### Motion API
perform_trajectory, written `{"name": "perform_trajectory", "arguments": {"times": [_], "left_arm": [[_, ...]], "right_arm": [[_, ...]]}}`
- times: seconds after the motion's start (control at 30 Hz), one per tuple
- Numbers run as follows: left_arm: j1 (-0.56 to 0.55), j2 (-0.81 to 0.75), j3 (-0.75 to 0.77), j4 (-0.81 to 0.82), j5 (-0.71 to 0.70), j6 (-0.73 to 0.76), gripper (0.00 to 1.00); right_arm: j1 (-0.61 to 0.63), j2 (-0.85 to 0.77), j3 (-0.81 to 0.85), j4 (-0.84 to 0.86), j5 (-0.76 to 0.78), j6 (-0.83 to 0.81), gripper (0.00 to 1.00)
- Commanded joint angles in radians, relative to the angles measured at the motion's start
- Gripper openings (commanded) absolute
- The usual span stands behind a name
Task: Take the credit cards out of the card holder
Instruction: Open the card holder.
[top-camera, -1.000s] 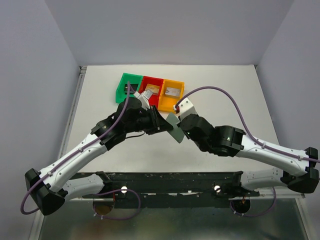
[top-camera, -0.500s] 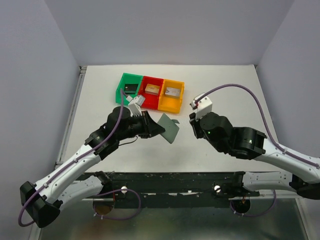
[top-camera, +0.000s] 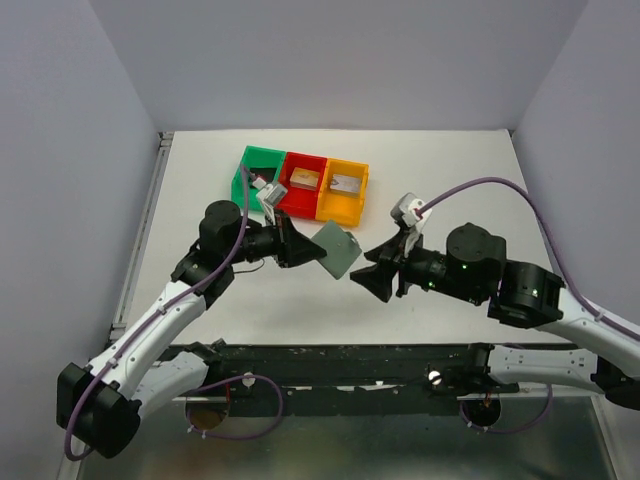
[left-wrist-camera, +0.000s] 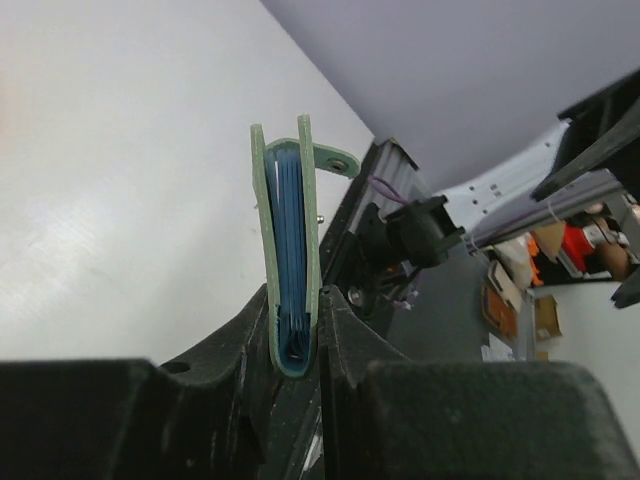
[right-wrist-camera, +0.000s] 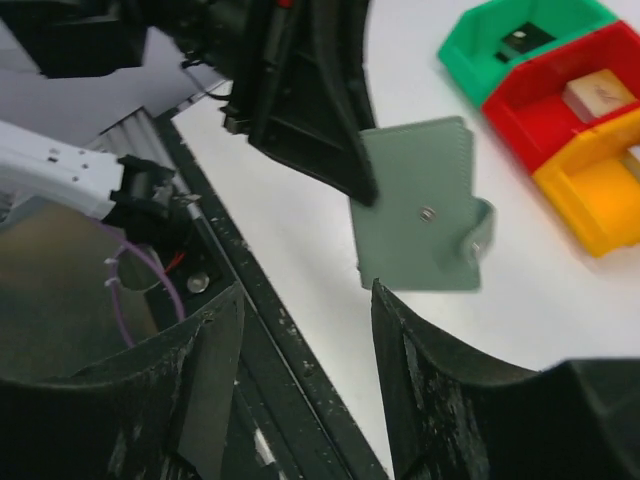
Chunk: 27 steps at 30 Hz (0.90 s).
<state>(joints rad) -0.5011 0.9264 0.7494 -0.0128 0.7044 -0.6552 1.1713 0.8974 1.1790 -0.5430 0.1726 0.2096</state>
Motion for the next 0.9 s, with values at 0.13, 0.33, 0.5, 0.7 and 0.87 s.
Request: {"name": "perform_trajectory", "arguments": {"times": [0.13, 0.33, 0.5, 0.7, 0.87], "left_arm": [[0.006, 0.049, 0.042, 0.323, 0.391, -0.005, 0.00], [0.006, 0.035, 0.030, 0.346, 0.520, 0.048, 0.00], [0.006, 0.023, 0.004, 0.427, 0.576, 0.037, 0.00], [0.007, 0.003, -0.005, 0.470, 0.609, 0.042, 0.00], [0.006, -0.003, -0.013, 0.516, 0.626, 0.034, 0.00]], "right_arm": [[-0.002, 0.089, 0.007, 0.029, -0.177, 0.028, 0.59], [-0.056, 0.015, -0.041, 0.029, -0.100, 0.043, 0.55], [-0.090, -0.025, -0.059, 0.032, -0.136, 0.051, 0.54], [-0.113, -0.044, -0.081, 0.057, -0.203, 0.057, 0.52], [-0.131, -0.052, -0.090, 0.080, -0.242, 0.077, 0.52]]}}
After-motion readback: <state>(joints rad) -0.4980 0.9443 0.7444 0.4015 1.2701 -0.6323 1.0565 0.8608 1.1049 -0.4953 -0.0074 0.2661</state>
